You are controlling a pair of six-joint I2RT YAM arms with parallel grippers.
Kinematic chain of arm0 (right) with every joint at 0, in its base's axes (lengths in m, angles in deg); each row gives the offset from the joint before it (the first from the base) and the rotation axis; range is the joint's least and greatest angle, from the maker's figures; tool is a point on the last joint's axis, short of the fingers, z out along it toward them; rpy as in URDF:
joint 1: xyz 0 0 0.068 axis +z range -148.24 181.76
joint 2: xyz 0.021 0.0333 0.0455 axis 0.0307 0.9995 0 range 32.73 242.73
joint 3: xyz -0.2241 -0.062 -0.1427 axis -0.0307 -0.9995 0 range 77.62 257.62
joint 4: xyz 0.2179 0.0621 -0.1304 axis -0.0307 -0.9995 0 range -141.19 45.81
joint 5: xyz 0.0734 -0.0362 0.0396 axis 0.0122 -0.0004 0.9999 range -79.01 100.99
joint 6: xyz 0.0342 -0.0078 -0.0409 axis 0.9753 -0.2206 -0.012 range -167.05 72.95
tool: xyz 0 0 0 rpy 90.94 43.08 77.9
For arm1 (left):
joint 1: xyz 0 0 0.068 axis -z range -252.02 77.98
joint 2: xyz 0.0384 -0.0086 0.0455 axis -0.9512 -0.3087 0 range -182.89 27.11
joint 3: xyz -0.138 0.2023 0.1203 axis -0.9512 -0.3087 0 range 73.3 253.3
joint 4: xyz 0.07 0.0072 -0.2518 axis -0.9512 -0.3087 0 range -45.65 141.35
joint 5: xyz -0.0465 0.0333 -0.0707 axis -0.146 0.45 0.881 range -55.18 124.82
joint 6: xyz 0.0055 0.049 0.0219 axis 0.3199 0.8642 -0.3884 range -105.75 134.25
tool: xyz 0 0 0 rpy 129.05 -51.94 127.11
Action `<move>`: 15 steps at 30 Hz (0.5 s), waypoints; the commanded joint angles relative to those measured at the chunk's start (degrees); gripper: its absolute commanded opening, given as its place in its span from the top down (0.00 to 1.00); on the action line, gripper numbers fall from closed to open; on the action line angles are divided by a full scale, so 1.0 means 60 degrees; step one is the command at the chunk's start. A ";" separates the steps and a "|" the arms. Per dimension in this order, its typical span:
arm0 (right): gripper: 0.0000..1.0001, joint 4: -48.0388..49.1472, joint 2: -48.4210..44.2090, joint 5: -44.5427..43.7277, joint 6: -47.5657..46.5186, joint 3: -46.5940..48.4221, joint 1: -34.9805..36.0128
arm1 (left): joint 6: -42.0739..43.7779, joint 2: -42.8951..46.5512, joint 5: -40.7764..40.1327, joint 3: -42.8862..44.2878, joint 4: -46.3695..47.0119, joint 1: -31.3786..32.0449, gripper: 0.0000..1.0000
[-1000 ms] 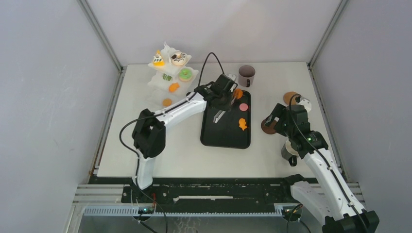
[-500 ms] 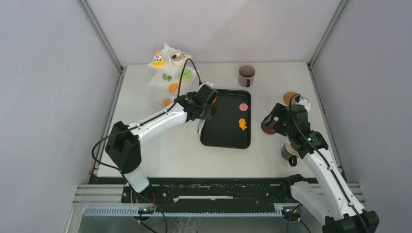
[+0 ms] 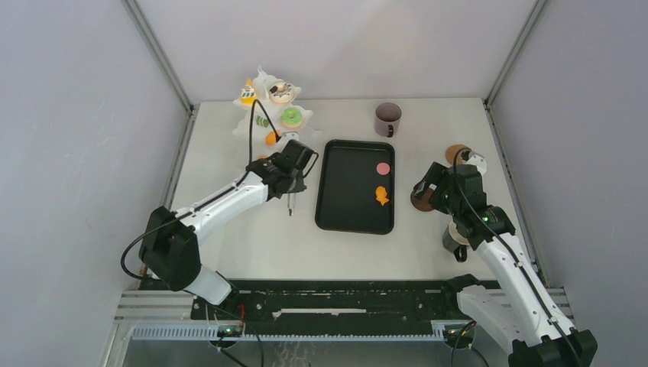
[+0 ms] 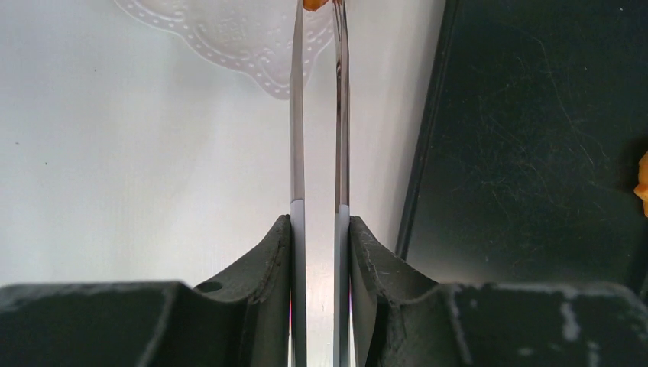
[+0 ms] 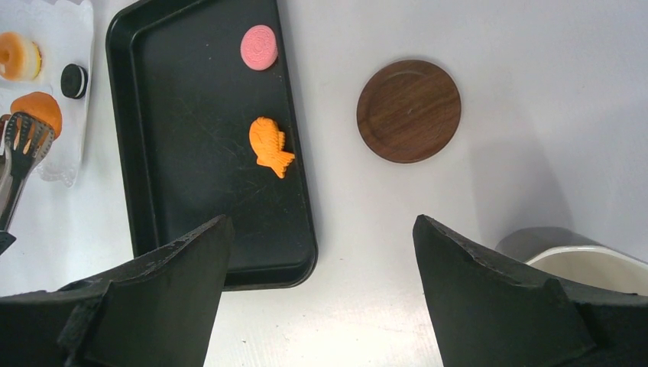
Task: Serve the afternoon tea
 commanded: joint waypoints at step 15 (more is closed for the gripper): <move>0.05 0.0189 -0.0128 -0.0229 0.0048 -0.0021 0.0110 | -0.0272 -0.0202 0.0325 -0.0851 0.1646 -0.1045 0.55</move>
